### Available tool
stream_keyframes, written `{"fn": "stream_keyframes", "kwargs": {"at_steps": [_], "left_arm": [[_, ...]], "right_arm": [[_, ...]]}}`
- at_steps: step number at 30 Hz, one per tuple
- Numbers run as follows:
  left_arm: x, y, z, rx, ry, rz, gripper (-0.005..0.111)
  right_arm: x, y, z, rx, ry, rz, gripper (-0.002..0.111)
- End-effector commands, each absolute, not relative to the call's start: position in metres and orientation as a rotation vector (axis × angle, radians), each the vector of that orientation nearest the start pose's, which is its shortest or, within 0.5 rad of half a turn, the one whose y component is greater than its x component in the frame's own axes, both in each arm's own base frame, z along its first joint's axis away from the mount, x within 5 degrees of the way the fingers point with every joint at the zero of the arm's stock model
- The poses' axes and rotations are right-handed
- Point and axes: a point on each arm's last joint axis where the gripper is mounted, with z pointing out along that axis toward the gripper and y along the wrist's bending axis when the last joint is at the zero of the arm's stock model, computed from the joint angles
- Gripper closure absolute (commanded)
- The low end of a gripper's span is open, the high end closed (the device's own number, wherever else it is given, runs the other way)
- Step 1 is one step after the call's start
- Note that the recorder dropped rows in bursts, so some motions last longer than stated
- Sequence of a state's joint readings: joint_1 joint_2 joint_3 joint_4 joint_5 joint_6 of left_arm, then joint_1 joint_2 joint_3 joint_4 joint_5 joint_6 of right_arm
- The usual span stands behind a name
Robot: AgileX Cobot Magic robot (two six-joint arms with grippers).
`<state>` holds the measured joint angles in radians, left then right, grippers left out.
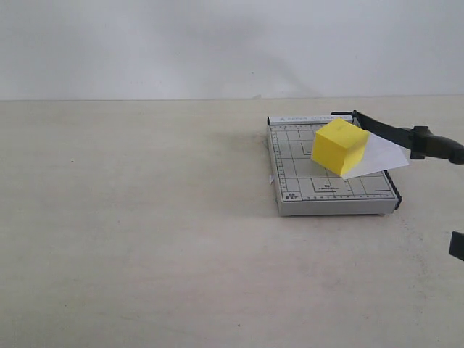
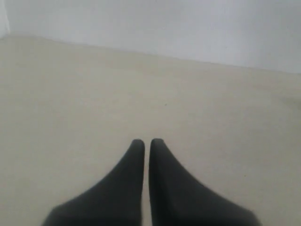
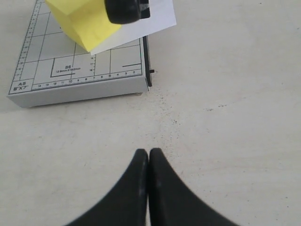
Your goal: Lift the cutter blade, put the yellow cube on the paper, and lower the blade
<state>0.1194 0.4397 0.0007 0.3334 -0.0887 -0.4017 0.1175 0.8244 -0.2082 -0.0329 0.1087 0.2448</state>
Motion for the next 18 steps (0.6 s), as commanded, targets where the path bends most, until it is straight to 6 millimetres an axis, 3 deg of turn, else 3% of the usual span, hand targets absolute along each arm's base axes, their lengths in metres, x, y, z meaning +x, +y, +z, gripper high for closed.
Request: {"fn": "stream_keyframes", "kwargs": {"at_steps": [1,7,9,15,18], "left_arm": [[0.084,-0.010,0.213,0.162,1.555,-0.006,0.102],[0.052,-0.010,0.230,0.176,1.281,0.045,0.102],[0.053,-0.008,0.228,0.152,1.312,0.045,0.102],[0.054,0.012,0.189,-0.166,1.740,0.069,0.102],[0.053,0.016,0.187,-0.132,1.769,0.166,0.102]], "right_arm": [[0.138,0.015,0.197,0.087,2.195,0.169,0.108],[0.137,0.015,0.196,0.069,2.203,0.158,0.108],[0.137,0.015,0.197,0.068,2.188,0.160,0.108],[0.142,0.016,0.204,-0.085,2.092,0.089,0.108],[0.144,0.017,0.212,-0.114,2.001,0.077,0.108]]}}
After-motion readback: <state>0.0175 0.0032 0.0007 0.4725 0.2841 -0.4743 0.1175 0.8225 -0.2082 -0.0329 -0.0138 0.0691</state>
